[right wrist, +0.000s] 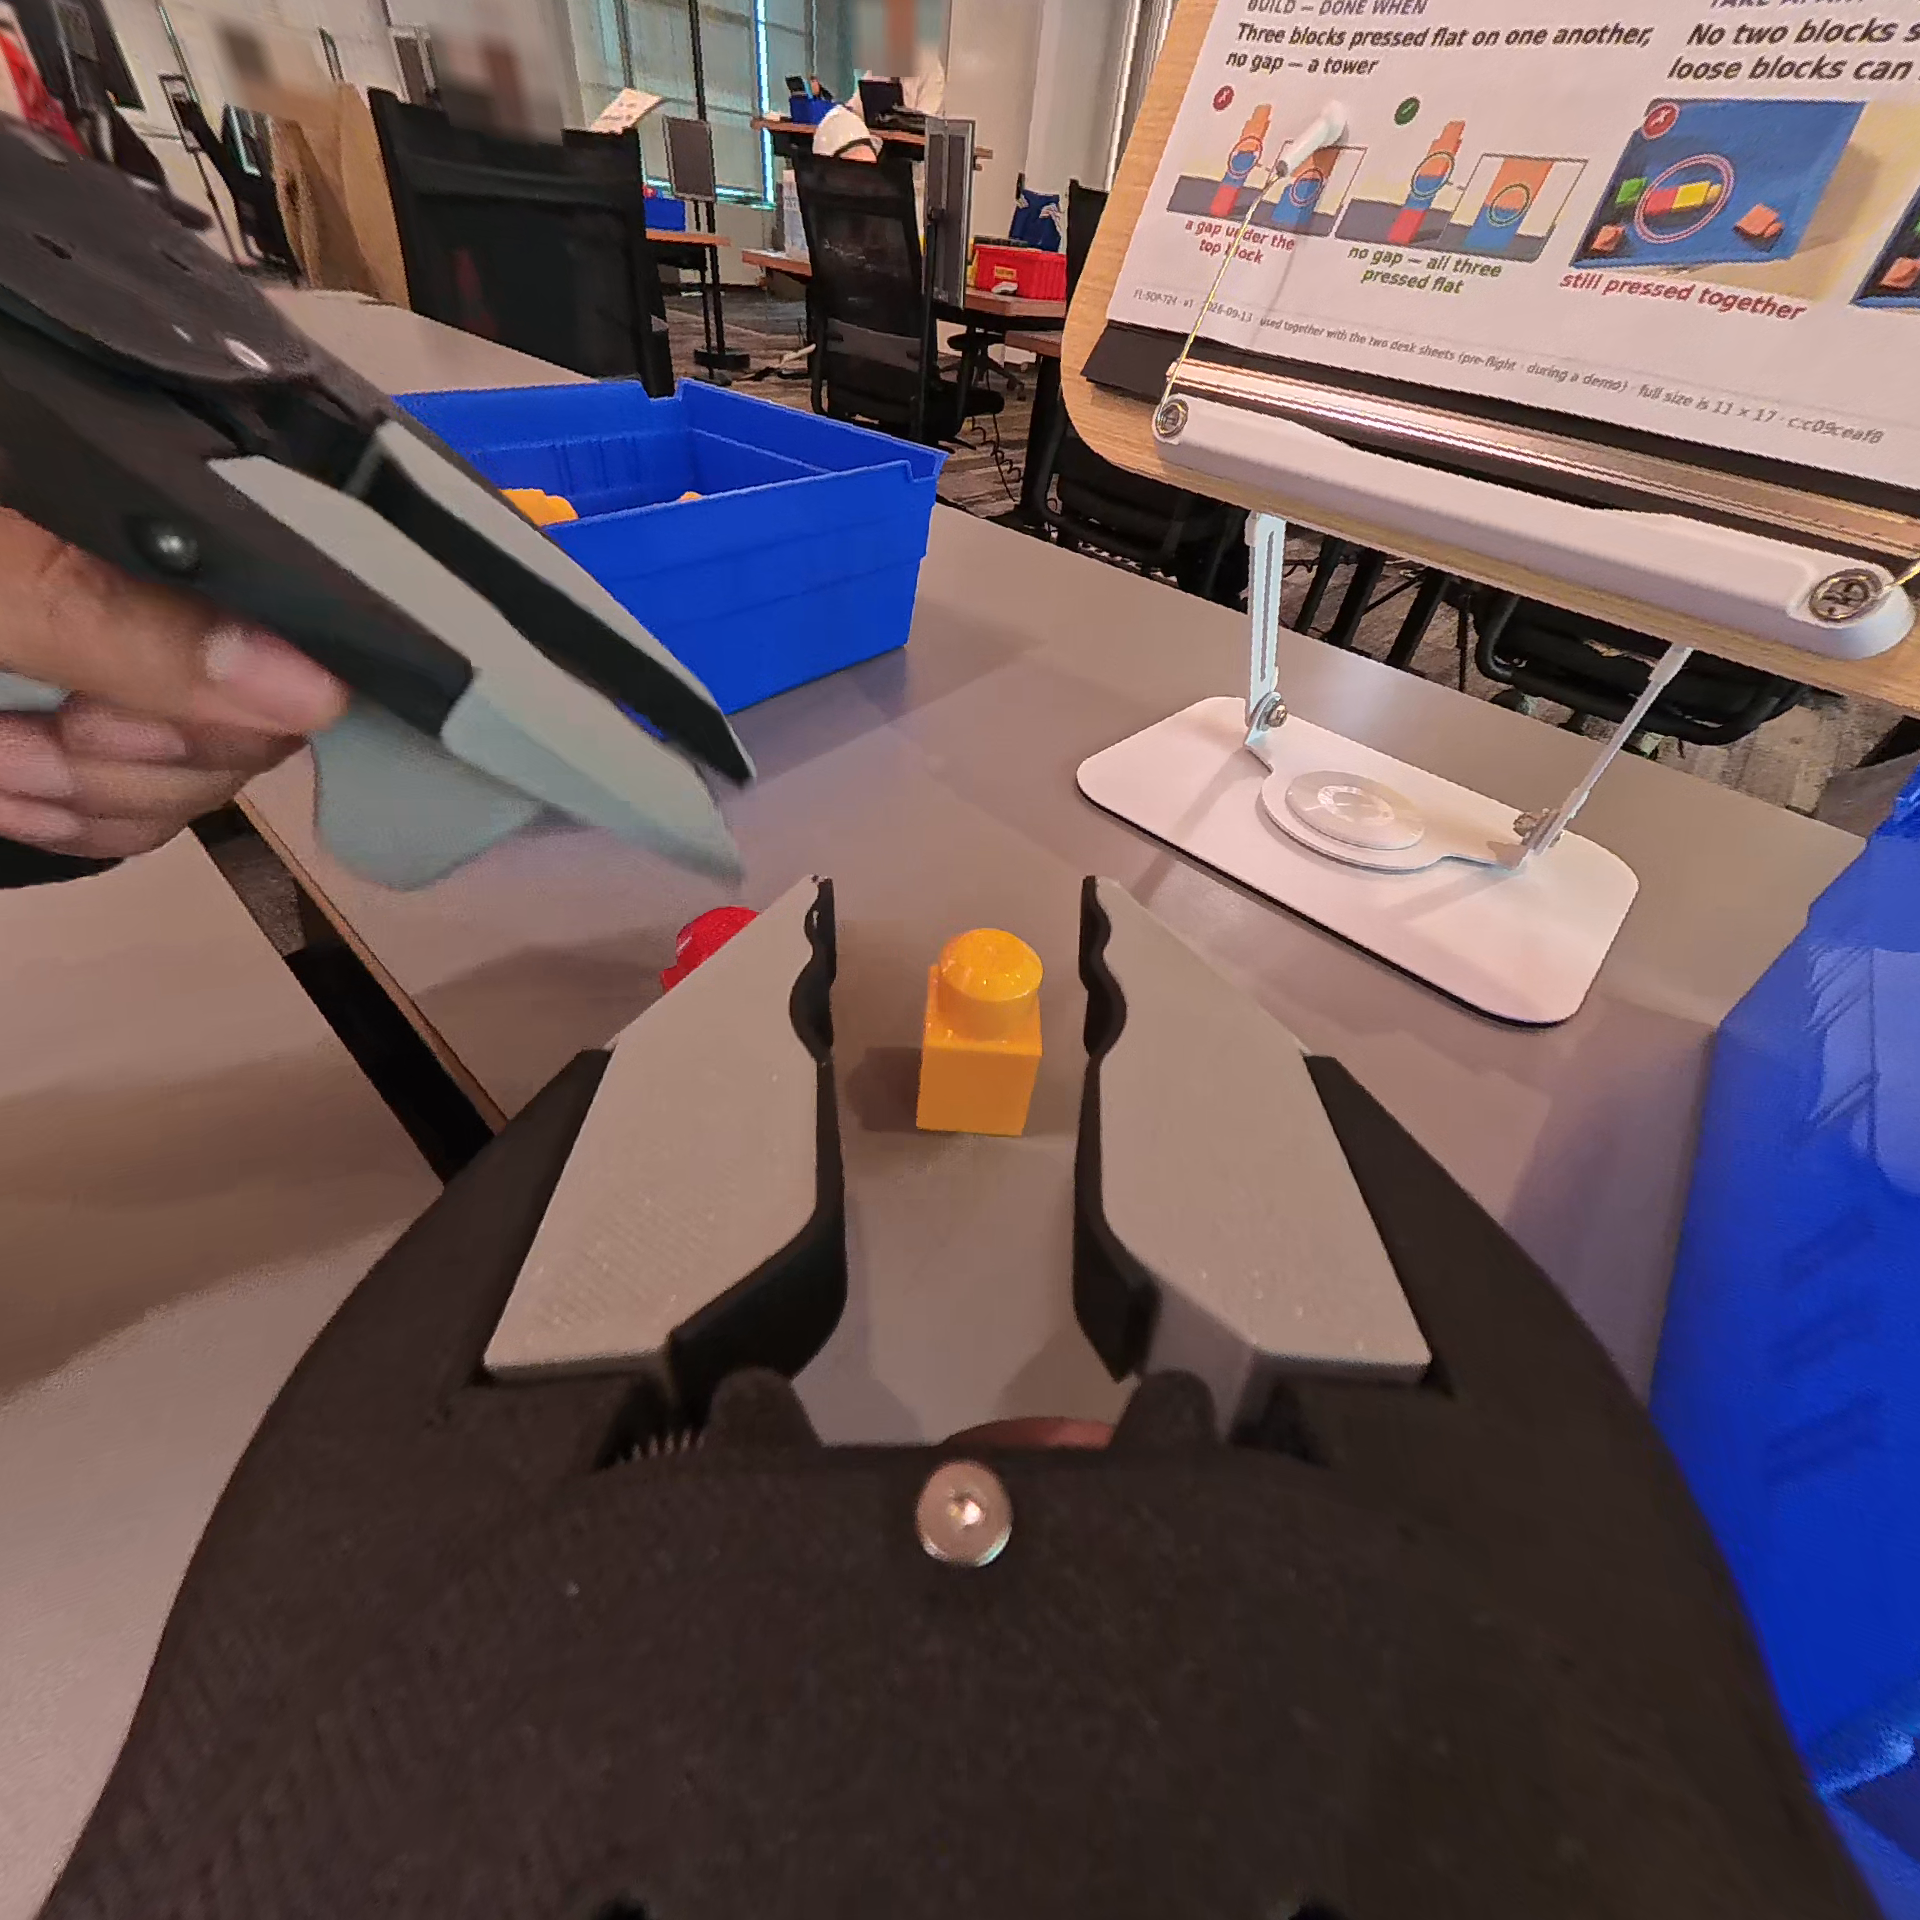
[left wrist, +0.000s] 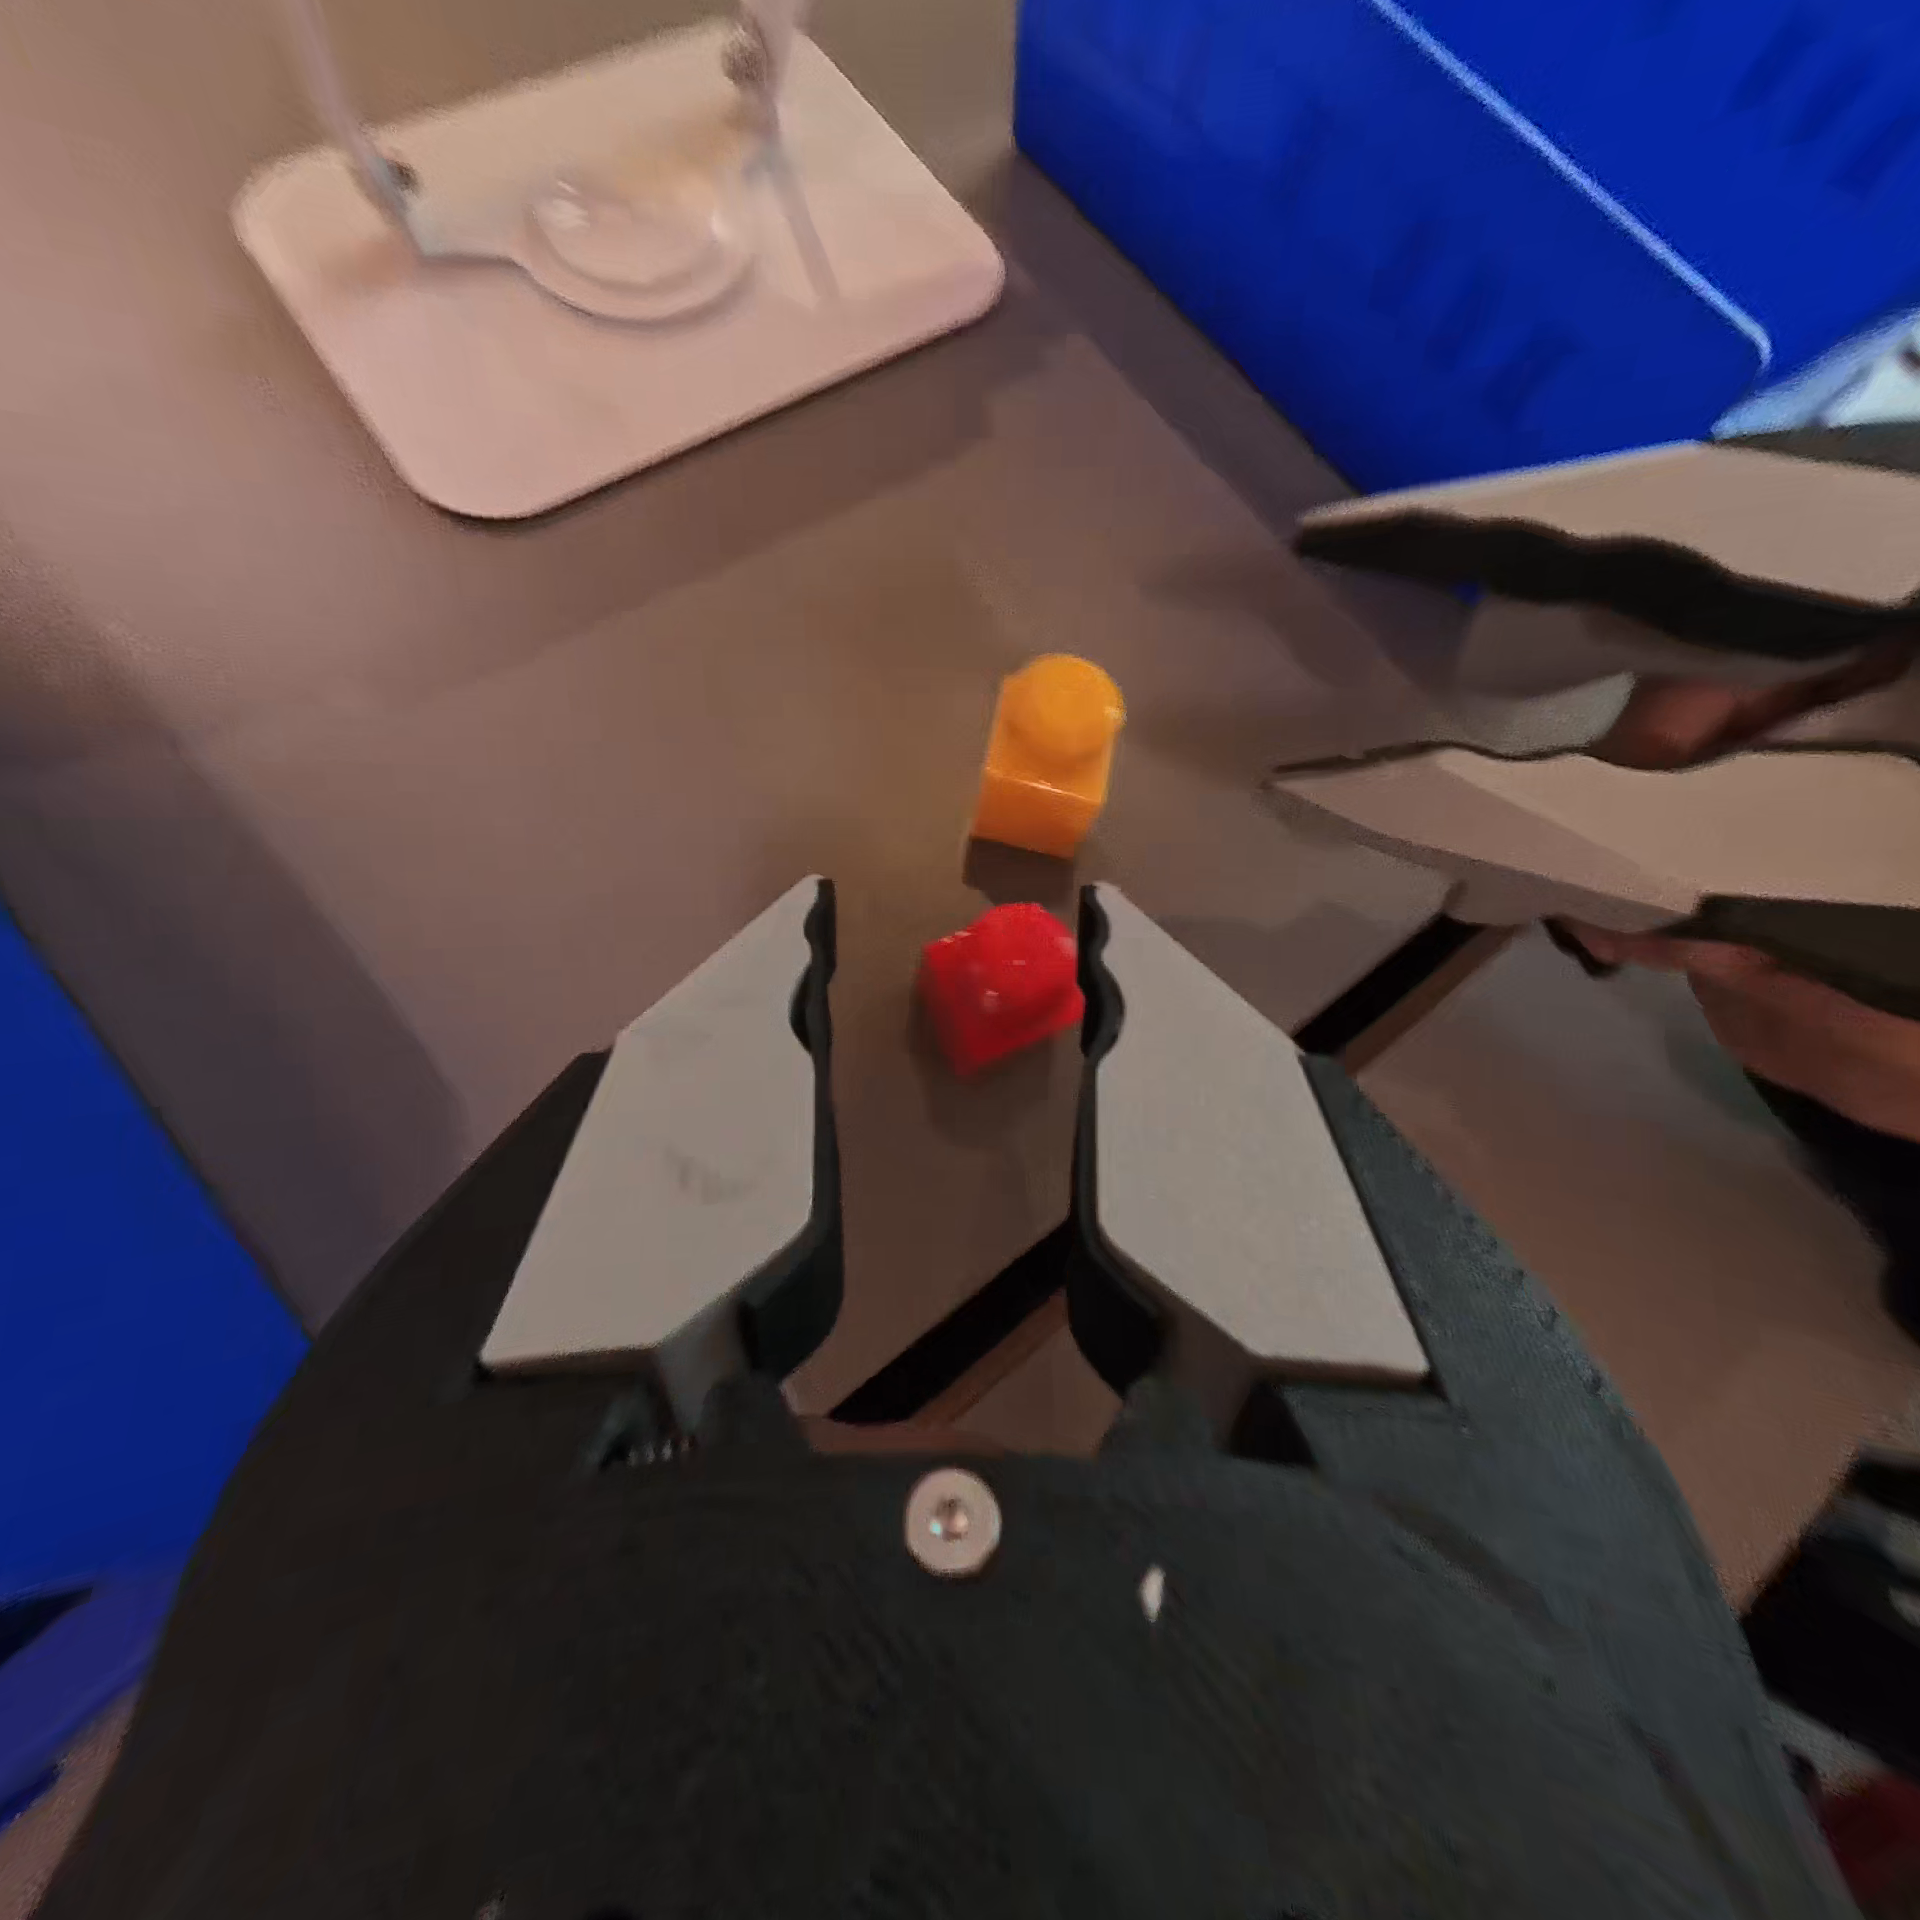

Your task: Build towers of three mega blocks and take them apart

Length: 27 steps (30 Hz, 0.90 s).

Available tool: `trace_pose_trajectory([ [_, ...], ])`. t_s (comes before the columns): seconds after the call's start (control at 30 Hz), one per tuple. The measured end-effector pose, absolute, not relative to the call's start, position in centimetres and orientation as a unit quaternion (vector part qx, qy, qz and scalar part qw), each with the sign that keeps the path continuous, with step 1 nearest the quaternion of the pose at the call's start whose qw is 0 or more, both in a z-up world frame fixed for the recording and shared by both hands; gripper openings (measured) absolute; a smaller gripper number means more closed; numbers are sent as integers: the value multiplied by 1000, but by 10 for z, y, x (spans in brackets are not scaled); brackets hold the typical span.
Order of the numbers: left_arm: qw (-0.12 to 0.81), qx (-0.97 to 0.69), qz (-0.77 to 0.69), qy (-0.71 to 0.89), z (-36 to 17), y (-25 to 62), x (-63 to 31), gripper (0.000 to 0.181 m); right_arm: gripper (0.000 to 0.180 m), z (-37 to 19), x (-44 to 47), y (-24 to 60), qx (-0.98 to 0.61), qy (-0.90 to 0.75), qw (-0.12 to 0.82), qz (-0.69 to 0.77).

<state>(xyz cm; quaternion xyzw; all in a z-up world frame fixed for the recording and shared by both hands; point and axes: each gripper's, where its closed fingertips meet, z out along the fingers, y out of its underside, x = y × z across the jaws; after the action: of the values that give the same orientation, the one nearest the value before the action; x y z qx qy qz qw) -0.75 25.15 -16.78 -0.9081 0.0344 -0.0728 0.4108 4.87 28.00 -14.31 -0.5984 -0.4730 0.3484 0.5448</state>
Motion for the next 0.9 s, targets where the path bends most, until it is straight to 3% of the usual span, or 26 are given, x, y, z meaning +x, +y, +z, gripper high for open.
trace_pose_trajectory([
  [0.2, 484, -874, 10, -37, -186, 240, -66, 45, 47, -148, 43, 272, -590, -493, 538, 345],
  [0.47, 532, -840, 108, -13, -198, 244, -70, 39, 51, -166, 28, 245, -563, -557, 505, 343],
  [0.9, 575, -814, 83, -14, -184, 238, -67, 41, 60, -202, 13, 237, -567, -623, 472, 260],
])
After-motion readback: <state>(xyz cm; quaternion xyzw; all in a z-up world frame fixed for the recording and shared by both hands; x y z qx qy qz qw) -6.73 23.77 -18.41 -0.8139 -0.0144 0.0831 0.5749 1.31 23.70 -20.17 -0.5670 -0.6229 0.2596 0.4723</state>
